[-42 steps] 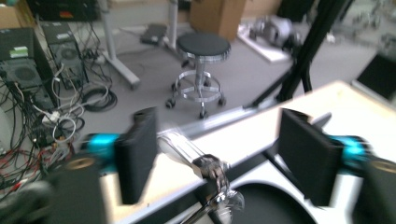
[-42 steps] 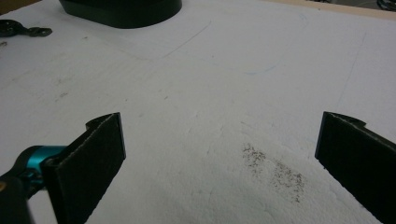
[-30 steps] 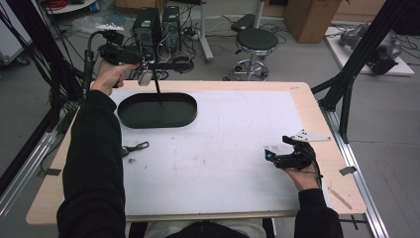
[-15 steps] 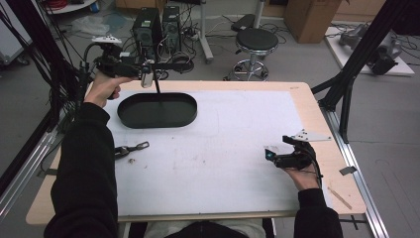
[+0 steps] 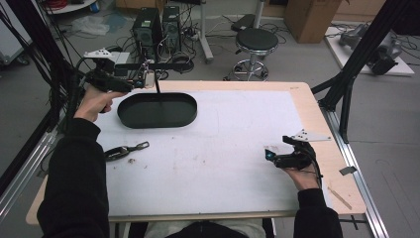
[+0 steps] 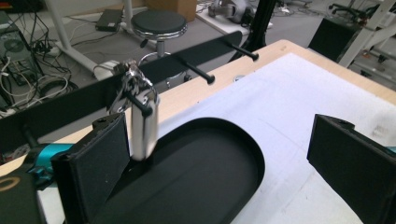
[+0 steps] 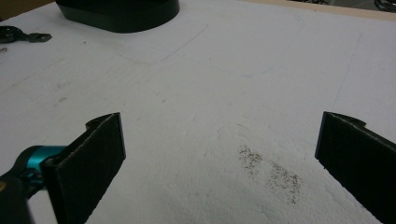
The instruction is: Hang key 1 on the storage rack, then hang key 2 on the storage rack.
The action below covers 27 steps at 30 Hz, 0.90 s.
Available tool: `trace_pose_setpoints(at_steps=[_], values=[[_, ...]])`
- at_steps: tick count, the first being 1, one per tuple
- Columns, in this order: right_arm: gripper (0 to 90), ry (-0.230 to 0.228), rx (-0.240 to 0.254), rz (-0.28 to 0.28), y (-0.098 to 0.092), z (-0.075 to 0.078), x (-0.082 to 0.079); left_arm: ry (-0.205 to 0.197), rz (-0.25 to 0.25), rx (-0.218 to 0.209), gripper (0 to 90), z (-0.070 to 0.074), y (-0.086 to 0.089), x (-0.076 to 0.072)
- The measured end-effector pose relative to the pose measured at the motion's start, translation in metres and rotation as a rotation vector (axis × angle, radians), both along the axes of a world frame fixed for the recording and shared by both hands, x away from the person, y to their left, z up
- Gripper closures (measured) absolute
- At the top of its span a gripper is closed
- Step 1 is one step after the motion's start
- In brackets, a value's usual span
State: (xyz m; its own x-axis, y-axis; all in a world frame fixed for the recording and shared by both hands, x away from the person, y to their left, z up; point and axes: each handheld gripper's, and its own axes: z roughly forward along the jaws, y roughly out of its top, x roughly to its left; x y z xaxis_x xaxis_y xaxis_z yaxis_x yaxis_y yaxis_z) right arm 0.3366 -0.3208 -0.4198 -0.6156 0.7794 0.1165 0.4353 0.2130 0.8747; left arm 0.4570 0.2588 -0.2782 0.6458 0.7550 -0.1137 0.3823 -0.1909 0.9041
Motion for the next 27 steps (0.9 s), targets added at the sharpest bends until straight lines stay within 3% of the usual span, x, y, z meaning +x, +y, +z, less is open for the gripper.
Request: trace_pose_setpoints(at_steps=[8, 14, 27], values=[[0.8, -0.002, 0.003, -0.002, -0.001, 0.000, 0.000, 0.000, -0.007, 0.019, 6.2, -0.007, 0.005, -0.018], [0.8, -0.001, -0.004, 0.000, 0.000, 0.000, 0.000, -0.009, -0.011, 0.076, 6.2, -0.017, 0.003, -0.029], [0.8, 0.003, -0.009, 0.003, 0.001, -0.001, 0.000, 0.056, -0.015, 0.124, 6.3, -0.041, 0.011, -0.046]])
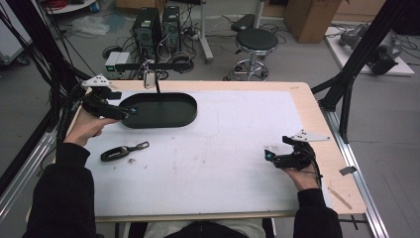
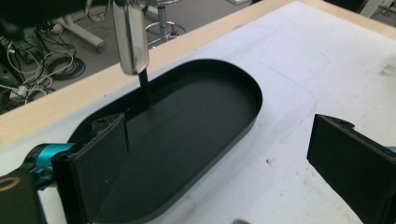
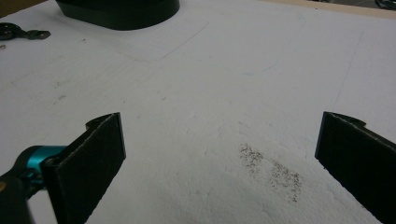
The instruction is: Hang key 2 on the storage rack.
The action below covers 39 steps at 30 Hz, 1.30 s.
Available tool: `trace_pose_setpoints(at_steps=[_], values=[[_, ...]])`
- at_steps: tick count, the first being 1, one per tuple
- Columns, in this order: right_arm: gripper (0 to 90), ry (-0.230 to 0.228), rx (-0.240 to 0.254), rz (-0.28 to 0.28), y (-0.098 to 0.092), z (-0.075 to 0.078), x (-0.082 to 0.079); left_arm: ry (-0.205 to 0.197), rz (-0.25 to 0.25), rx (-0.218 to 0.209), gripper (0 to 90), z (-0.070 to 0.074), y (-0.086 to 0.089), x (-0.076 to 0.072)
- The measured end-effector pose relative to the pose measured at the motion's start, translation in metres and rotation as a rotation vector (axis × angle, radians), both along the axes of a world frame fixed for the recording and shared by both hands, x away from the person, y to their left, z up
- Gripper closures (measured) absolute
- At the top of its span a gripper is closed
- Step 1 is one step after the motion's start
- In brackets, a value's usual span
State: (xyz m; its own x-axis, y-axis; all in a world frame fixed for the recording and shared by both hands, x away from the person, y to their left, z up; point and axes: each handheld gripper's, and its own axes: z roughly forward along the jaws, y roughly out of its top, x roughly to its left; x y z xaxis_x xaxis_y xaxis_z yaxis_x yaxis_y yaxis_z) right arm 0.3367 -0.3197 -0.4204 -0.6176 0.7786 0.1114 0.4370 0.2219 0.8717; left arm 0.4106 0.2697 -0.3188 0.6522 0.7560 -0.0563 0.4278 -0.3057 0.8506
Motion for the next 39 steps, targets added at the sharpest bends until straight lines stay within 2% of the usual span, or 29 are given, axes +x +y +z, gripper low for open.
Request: trace_pose_setpoints(at_steps=[6, 12, 18, 25, 27, 35, 39], values=[[0.8, 0.000, -0.004, 0.001, 0.000, 0.000, 0.000, 0.040, -0.013, 0.003, 7.0, -0.015, 0.000, -0.005], [0.8, 0.003, -0.009, 0.003, 0.001, -0.001, 0.000, 0.082, -0.039, 0.064, 7.1, -0.031, -0.003, -0.011], [0.8, 0.002, -0.010, -0.001, 0.001, 0.000, 0.000, 0.112, -0.076, 0.073, 7.4, -0.047, -0.005, -0.016], [0.8, -0.001, -0.010, 0.002, 0.001, 0.000, 0.000, 0.174, -0.113, 0.137, 9.1, -0.063, -0.005, -0.021], [0.8, -0.001, -0.010, 0.001, 0.001, 0.000, 0.000, 0.178, -0.124, 0.141, 10.4, -0.066, -0.004, -0.022], [0.8, 0.000, -0.015, 0.002, 0.001, -0.001, 0.000, 0.224, -0.125, 0.188, 12.6, -0.082, 0.000, -0.026], [0.8, -0.001, -0.018, 0.001, 0.002, 0.000, 0.000, 0.247, -0.146, 0.195, 13.6, -0.087, -0.001, -0.026]])
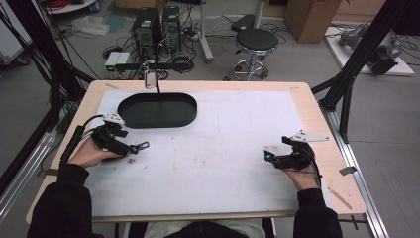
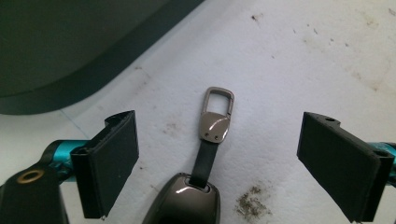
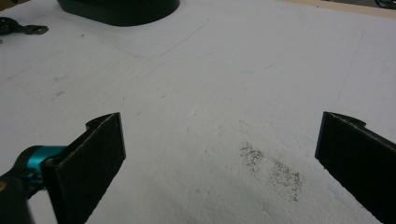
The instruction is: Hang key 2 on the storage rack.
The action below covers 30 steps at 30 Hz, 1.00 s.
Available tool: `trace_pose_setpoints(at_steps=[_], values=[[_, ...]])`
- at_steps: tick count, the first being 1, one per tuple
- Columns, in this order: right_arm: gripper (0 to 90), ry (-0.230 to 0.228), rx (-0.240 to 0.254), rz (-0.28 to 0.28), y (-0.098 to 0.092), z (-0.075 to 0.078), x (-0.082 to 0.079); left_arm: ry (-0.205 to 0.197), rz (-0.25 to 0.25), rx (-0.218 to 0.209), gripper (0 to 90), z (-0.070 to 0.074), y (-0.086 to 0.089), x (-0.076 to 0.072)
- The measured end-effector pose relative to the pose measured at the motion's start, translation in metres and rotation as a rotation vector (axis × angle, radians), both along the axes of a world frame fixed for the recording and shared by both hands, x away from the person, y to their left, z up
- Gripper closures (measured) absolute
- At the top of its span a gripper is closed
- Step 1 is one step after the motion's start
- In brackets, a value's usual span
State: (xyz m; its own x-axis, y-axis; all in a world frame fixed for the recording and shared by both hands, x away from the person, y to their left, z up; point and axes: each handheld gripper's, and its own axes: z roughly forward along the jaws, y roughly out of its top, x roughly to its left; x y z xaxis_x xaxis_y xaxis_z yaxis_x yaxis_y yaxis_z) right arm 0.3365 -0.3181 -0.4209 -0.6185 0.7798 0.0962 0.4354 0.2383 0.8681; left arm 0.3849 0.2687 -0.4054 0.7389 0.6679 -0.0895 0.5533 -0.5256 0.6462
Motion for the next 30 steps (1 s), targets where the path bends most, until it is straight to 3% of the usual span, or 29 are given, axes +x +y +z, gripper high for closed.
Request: trace_pose_setpoints(at_steps=[6, 14, 19, 26, 30], values=[[0.8, 0.002, -0.001, 0.000, 0.000, 0.000, -0.001, 0.026, -0.013, 0.028, 18.4, -0.005, -0.002, 0.001], [0.8, 0.003, -0.005, 0.006, 0.001, 0.000, -0.001, 0.070, -0.003, 0.084, 33.7, -0.013, 0.001, 0.004], [0.8, 0.005, -0.004, 0.004, 0.001, 0.000, 0.000, 0.070, -0.007, 0.116, 42.8, -0.017, -0.002, 0.004], [0.8, 0.006, -0.015, 0.010, 0.002, -0.001, -0.001, 0.069, 0.000, 0.128, 50.9, -0.018, -0.004, 0.005], [0.8, 0.007, -0.013, 0.011, 0.002, 0.000, -0.001, 0.074, 0.017, 0.122, 63.7, -0.017, -0.001, 0.007]])
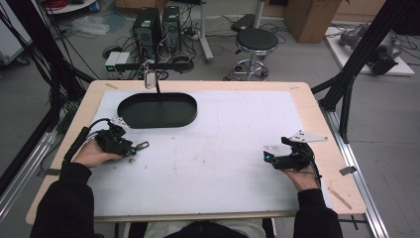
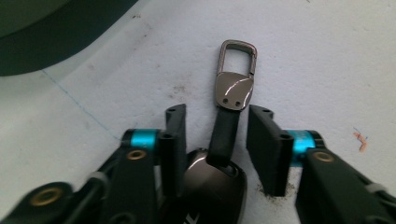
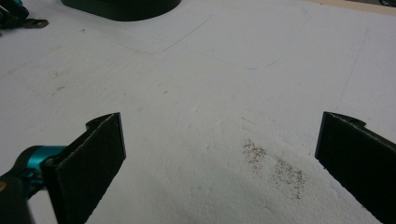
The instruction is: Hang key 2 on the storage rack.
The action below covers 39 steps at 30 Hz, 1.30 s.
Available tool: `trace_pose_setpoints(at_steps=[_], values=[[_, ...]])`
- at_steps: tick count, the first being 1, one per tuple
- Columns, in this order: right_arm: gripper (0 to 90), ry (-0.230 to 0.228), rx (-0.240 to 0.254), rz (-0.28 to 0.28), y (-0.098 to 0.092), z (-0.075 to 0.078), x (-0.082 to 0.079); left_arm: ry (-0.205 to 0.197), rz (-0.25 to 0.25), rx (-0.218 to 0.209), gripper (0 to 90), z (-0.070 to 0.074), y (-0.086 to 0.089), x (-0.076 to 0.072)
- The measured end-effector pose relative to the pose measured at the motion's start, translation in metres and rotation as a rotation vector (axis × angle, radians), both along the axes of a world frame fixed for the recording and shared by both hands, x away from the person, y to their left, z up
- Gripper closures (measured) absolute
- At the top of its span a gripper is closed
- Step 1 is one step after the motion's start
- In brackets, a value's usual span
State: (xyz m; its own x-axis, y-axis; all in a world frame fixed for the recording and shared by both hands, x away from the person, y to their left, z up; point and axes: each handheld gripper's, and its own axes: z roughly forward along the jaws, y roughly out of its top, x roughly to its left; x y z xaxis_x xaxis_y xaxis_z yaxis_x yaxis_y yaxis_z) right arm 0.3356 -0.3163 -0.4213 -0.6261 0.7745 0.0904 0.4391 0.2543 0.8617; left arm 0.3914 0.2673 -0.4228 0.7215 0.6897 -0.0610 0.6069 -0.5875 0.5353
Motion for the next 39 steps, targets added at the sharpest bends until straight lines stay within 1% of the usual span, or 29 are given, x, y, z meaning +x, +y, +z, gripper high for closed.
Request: trace_pose_setpoints(at_steps=[4, 5, 6, 7, 12, 14, 18, 19, 24, 27, 28, 29, 33, 35, 36, 37, 39], values=[[0.8, -0.001, -0.002, 0.001, 0.000, 0.000, 0.000, -0.013, -0.010, 0.009, 70.8, 0.000, -0.001, -0.001], [0.8, -0.002, -0.004, 0.001, 0.000, 0.000, 0.000, -0.013, -0.024, -0.002, 74.3, 0.000, -0.001, -0.001], [0.8, -0.002, -0.003, -0.001, 0.000, 0.000, 0.000, -0.022, -0.027, 0.013, 80.8, 0.000, -0.003, -0.002], [0.8, 0.001, -0.002, -0.002, 0.000, 0.000, 0.000, -0.024, -0.031, 0.020, 81.4, 0.000, -0.003, -0.002], [0.9, 0.001, -0.002, -0.004, 0.000, 0.000, 0.000, -0.034, -0.037, 0.016, 85.1, 0.001, -0.003, -0.003], [0.8, -0.001, -0.002, -0.003, 0.000, 0.001, 0.000, -0.034, -0.039, 0.010, 85.8, 0.001, -0.002, -0.003], [0.8, -0.003, -0.002, -0.002, -0.001, 0.001, 0.000, -0.032, -0.050, 0.013, 86.3, 0.001, -0.001, -0.002], [0.9, -0.003, -0.002, -0.003, 0.000, 0.001, 0.000, -0.030, -0.045, 0.006, 86.4, 0.001, -0.001, -0.002], [0.9, 0.001, 0.001, -0.007, -0.001, 0.001, -0.001, -0.029, -0.046, 0.003, 86.6, 0.002, 0.000, -0.002], [0.9, -0.005, 0.002, -0.007, -0.001, 0.001, -0.001, -0.042, -0.049, 0.007, 86.8, 0.004, 0.001, -0.003], [0.8, -0.005, 0.002, -0.007, -0.001, 0.001, -0.001, -0.040, -0.051, 0.003, 86.8, 0.005, 0.001, -0.003], [0.9, -0.005, 0.001, -0.007, -0.001, 0.001, -0.001, -0.043, -0.054, 0.009, 86.9, 0.007, 0.001, -0.004], [0.8, -0.007, 0.002, -0.006, 0.000, 0.002, 0.000, -0.047, -0.050, -0.010, 86.9, 0.011, 0.004, -0.005], [0.8, -0.006, 0.000, -0.006, 0.000, 0.002, 0.000, -0.061, -0.043, -0.015, 87.0, 0.014, 0.006, -0.006], [0.9, -0.007, 0.001, -0.007, 0.000, 0.002, 0.000, -0.073, -0.040, -0.005, 86.9, 0.016, 0.007, -0.006], [0.8, -0.013, 0.000, -0.003, 0.000, 0.002, 0.000, -0.077, -0.036, -0.004, 86.9, 0.018, 0.007, -0.006], [0.8, -0.007, 0.001, -0.005, 0.000, 0.002, 0.000, -0.080, -0.034, -0.011, 86.9, 0.023, 0.008, -0.006]])
